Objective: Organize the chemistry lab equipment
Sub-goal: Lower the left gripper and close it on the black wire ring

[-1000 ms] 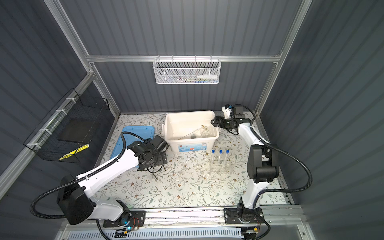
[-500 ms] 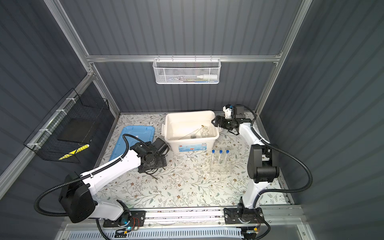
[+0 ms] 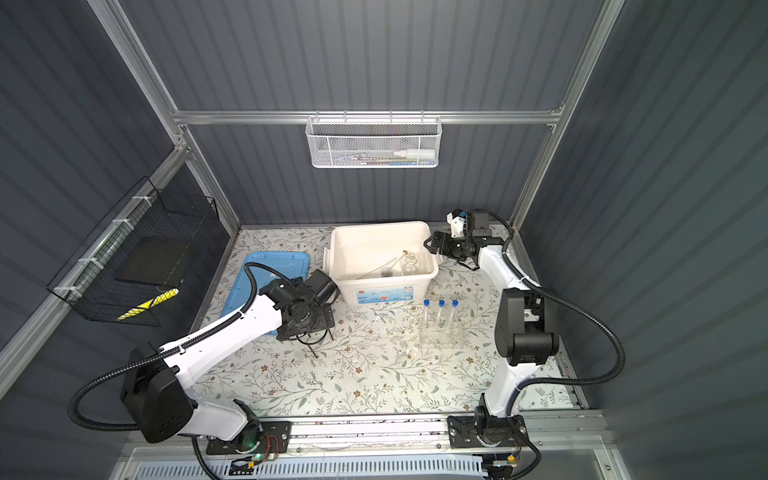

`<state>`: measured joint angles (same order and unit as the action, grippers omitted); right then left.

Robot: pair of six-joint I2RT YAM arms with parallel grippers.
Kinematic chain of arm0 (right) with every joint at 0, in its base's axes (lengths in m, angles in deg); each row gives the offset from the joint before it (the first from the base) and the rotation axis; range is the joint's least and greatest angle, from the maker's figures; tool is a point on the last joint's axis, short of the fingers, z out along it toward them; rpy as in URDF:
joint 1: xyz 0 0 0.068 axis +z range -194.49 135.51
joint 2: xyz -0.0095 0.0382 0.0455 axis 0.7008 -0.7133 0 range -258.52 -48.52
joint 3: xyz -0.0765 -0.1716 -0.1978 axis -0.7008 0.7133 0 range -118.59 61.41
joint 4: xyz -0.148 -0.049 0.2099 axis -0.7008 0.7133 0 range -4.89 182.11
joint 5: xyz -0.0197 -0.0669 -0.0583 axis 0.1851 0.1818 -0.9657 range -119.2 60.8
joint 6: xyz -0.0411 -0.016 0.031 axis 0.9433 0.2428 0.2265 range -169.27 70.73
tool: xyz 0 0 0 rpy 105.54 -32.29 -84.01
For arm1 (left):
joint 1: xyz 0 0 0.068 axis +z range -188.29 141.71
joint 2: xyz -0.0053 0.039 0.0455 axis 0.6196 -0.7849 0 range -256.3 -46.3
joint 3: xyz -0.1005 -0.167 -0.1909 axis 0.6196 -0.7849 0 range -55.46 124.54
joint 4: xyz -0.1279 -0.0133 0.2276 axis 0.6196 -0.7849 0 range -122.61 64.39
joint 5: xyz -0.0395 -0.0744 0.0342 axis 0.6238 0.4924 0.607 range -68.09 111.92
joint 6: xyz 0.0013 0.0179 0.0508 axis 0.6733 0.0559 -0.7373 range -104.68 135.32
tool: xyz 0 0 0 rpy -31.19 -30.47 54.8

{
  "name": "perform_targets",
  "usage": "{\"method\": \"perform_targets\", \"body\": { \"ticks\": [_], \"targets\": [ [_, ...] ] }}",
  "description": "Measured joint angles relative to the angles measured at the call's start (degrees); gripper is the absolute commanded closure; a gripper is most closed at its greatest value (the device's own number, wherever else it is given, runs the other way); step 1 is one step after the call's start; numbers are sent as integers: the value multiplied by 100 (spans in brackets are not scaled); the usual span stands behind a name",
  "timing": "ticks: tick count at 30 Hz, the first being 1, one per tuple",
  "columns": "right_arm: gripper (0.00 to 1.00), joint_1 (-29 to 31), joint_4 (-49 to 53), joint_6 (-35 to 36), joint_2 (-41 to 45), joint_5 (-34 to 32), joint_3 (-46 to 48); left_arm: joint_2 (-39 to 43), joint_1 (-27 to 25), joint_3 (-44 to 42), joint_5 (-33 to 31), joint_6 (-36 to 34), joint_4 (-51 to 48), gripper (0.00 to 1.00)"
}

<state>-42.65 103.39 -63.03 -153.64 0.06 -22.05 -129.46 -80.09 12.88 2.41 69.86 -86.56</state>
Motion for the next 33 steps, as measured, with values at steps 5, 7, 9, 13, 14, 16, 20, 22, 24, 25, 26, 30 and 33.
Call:
{"method": "perform_targets", "body": {
  "ticks": [5, 7, 9, 13, 14, 16, 20, 22, 24, 25, 26, 30, 33],
  "targets": [
    [10, -9, 0, 0, -31, 28, 0, 149, 0, -87, -4, 15, -28, 0],
    [10, -9, 13, -2, -37, 37, 0, 166, 0, -98, 0, 15, -22, 0],
    [10, -11, 15, -2, -37, 37, 0, 149, 0, -101, 17, 13, 52, 0],
    [10, -11, 22, 0, -37, 35, 0, 61, 0, -101, 76, 7, 192, 0],
    [10, -11, 22, 0, -37, 35, 0, 39, 17, -101, 96, 0, 225, 0],
    [10, -11, 24, 0, -37, 35, 0, 13, 26, -101, 133, -9, 264, 0],
    [10, -20, 24, 0, -37, 35, 0, 9, 70, -101, 181, -35, 446, 0],
    [10, -22, 26, 2, -37, 35, 0, -2, 98, -101, 221, -55, 501, 0],
    [10, -22, 28, 2, -37, 35, 0, -39, 101, -101, 256, -81, 527, 0],
    [10, -22, 28, 2, -37, 35, 0, -61, 103, -101, 260, -94, 529, 0],
    [10, -24, 26, 2, -37, 35, 0, -83, 103, -101, 262, -98, 527, 0],
    [10, -35, 28, 2, -37, 35, 0, -149, 131, -101, 271, -140, 527, 0],
    [10, -37, 28, 2, -37, 35, 0, -203, 136, -105, 291, -164, 527, 0]
  ]
}}
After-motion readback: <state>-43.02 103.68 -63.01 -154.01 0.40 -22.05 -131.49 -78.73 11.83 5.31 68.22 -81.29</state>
